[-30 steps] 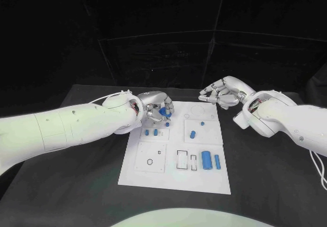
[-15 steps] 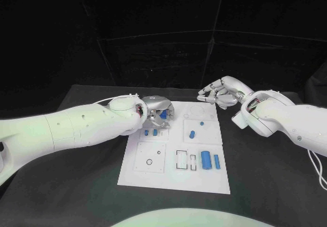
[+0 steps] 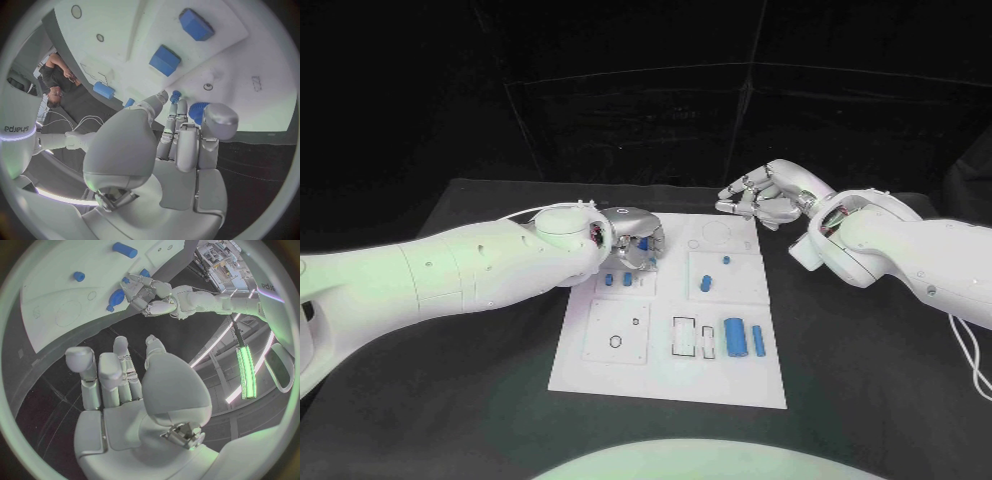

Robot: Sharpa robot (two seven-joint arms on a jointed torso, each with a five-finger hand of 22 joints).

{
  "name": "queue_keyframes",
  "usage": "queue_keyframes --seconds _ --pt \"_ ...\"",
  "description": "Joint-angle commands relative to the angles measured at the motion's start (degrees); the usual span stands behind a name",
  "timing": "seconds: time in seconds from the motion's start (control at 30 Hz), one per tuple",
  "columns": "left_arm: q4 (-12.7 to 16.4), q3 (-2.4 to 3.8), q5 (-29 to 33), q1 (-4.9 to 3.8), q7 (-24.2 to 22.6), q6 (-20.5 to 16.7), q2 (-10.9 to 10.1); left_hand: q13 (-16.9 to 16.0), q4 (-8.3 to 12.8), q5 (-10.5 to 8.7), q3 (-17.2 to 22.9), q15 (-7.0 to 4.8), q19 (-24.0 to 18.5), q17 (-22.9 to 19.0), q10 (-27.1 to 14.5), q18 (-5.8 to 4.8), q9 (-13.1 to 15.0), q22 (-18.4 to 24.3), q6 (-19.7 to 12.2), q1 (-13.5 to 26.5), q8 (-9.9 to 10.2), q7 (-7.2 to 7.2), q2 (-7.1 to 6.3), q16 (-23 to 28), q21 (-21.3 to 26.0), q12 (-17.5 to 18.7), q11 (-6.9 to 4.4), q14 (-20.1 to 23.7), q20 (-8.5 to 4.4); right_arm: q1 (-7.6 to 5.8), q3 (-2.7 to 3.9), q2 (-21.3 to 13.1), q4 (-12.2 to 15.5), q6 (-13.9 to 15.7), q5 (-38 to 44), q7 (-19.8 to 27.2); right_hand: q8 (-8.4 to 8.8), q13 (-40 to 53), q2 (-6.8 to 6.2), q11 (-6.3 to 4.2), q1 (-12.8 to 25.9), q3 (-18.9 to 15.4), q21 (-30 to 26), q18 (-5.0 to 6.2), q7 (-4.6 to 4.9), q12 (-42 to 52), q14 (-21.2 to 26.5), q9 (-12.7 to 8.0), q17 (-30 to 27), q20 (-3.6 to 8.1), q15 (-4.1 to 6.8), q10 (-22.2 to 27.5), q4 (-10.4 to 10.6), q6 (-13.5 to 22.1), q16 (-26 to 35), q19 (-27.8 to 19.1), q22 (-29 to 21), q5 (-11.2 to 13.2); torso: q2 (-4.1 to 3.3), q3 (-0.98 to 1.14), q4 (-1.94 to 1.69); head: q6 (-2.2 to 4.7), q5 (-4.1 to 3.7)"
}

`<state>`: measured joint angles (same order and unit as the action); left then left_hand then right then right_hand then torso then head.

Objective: Assemble the parts on the task board

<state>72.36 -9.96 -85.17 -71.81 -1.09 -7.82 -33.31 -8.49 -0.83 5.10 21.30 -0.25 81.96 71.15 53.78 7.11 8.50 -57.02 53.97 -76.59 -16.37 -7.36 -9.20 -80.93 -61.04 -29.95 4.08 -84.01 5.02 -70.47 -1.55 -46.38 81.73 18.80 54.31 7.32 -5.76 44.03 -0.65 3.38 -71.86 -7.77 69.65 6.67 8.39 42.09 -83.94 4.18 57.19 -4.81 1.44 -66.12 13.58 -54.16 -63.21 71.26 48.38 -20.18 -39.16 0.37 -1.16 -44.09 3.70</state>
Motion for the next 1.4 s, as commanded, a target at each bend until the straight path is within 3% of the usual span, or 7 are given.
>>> queue_keyframes --seconds 0.03,0.33,0.97,1.17,1.4 --pt "-0.2 0.03 -0.7 0.0 1.3 1.2 0.1 0.3 0.1 -0.18 0.5 -0.54 0.3 0.0 0.5 -0.42 -0.2 -0.1 0.5 -0.2 0.4 -0.06 0.92 -0.3 -0.2 0.5 -0.06 -1.8 -0.16 -0.1 0.03 -0.1 0.2 0.1 -0.2 0.3 -0.22 -0.1 0.57 -0.05 -0.1 -0.2 -0.2 1.04 -0.01 0.2 0.0 0.0 0.0 -0.09 -0.22 0.4 0.0 0.3 0.2 -0.1 0.0 -0.4 0.02 0.01 0.03 -0.05 0.02" --pt "-0.7 0.04 -0.7 0.04 1.6 1.3 0.4 1.5 0.4 -0.14 2.2 -0.6 0.3 -0.1 1.6 -0.47 -1.0 -0.5 1.6 -0.7 1.1 -0.01 1.9 -0.4 -0.4 1.8 -0.11 -1.8 -0.24 -0.1 0.04 -0.1 0.2 0.0 -0.2 0.3 -0.22 -0.1 0.57 -0.05 -0.1 -0.2 -0.2 1.04 -0.01 0.2 0.0 0.0 0.0 -0.09 -0.22 0.4 0.0 0.3 0.2 -0.1 0.0 -0.4 0.02 0.02 0.01 -0.01 -0.06" --pt "-0.5 0.03 -0.7 0.13 1.2 2.2 0.8 2.2 0.5 -0.37 2.7 -0.66 0.4 -0.2 2.7 -0.59 -1.5 -1.3 2.0 -0.4 1.7 0.04 1.78 -0.4 -0.9 2.4 -0.22 -1.8 -0.28 -0.1 0.04 -0.1 0.3 -0.1 -0.2 0.2 -0.22 -0.1 0.57 -0.05 -0.1 -0.2 -0.2 1.04 -0.01 0.2 0.0 0.0 0.0 -0.09 -0.22 0.4 0.0 0.3 0.2 -0.1 0.0 -0.4 0.07 0.05 0.0 -0.01 -0.07" --pt "-0.7 0.04 -0.7 0.2 1.3 0.6 0.8 3.5 0.9 -0.56 4.9 -1.42 0.8 -0.2 6.8 -0.79 -1.5 -2.7 5.7 -0.9 1.4 0.86 3.46 -0.6 -2.1 4.2 -1.05 -2.1 -0.71 -0.1 0.04 -0.1 0.3 -0.1 -0.2 0.2 -0.22 -0.1 0.57 -0.05 -0.1 -0.2 -0.2 1.04 -0.01 0.2 0.0 0.0 0.0 -0.09 -0.22 0.4 0.0 0.3 0.2 -0.1 0.0 -0.4 0.04 0.02 -0.04 0.1 -0.12" --pt "-1.1 0.05 -0.7 0.23 2.6 -1.5 0.8 4.6 3.5 -2.36 7.8 -1.79 0.9 -0.1 10.4 -0.91 -1.6 -3.3 8.0 -2.3 2.1 0.81 4.48 -0.8 -2.4 7.3 -1.33 -2.2 -1.2 -0.1 0.04 0.0 0.3 -0.2 -0.2 0.2 -0.24 -0.1 0.72 -0.05 -0.3 -0.3 -0.2 1.03 -0.01 0.2 -0.1 0.0 0.1 -0.09 -0.22 0.5 0.0 0.3 0.1 0.0 0.0 -0.4 0.05 0.01 0.03 0.19 -0.17"
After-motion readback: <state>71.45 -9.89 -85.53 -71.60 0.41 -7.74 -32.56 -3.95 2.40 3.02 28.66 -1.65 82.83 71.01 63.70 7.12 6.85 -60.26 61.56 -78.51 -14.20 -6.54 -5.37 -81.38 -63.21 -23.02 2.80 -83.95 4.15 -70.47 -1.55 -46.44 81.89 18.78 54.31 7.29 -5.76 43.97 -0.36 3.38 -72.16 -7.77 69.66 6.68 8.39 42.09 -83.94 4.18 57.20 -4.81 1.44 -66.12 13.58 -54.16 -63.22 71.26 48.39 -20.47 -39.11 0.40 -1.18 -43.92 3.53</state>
